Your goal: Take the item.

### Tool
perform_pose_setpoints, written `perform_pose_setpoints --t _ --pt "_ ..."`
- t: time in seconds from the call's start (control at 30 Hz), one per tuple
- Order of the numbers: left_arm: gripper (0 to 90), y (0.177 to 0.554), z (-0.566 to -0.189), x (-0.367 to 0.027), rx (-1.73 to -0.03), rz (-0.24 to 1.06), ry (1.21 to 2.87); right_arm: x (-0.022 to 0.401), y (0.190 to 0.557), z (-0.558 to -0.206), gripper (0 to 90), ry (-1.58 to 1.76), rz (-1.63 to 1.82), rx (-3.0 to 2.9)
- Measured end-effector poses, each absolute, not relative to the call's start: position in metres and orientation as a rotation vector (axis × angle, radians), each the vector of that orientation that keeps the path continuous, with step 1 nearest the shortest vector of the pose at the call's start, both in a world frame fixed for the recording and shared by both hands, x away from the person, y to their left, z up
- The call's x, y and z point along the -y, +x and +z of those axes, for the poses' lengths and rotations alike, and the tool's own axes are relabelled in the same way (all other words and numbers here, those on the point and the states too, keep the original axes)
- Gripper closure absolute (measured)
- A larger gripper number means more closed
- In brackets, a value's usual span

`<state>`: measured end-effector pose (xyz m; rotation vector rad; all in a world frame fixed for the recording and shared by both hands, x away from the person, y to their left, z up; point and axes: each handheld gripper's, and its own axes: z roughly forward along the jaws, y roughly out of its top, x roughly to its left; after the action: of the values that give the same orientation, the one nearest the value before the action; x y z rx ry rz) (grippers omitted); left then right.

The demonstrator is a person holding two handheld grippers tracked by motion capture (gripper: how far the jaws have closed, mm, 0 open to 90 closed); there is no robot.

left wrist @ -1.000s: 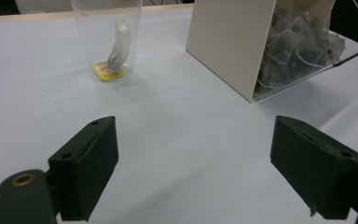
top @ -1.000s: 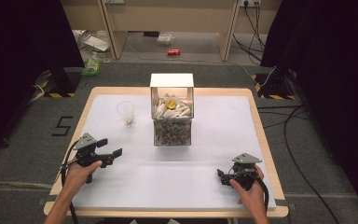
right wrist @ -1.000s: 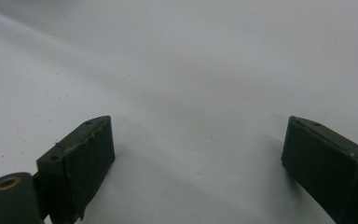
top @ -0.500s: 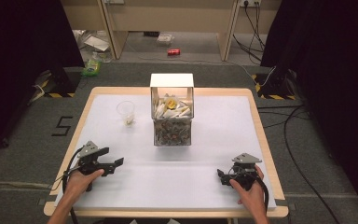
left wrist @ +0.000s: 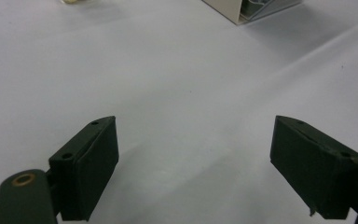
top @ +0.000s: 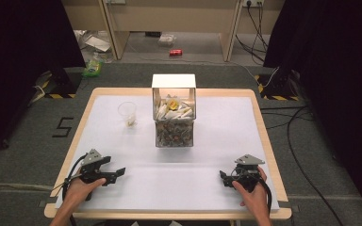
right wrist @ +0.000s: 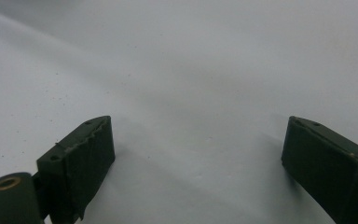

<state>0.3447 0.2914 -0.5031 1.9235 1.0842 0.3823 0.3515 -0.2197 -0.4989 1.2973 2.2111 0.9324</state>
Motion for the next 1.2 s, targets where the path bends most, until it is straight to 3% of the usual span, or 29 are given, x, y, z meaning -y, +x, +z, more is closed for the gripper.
perform_pose_setpoints --t 0.57,1.0,1.2 --pt "15.1 0.323 -0.504 -0.289 -1.074 0.363 1.977 0.22 0.352 -0.499 10.0 1.295 0.932 -2.211" --pt "15.0 0.312 -0.506 -0.284 -1.059 0.396 2.03 0.22 0.351 -0.499 10.0 1.295 0.932 -2.211" --pt "14.7 0.303 -0.51 -0.282 -1.038 0.469 2.029 0.22 0.351 -0.499 10.0 1.294 0.932 -2.212"
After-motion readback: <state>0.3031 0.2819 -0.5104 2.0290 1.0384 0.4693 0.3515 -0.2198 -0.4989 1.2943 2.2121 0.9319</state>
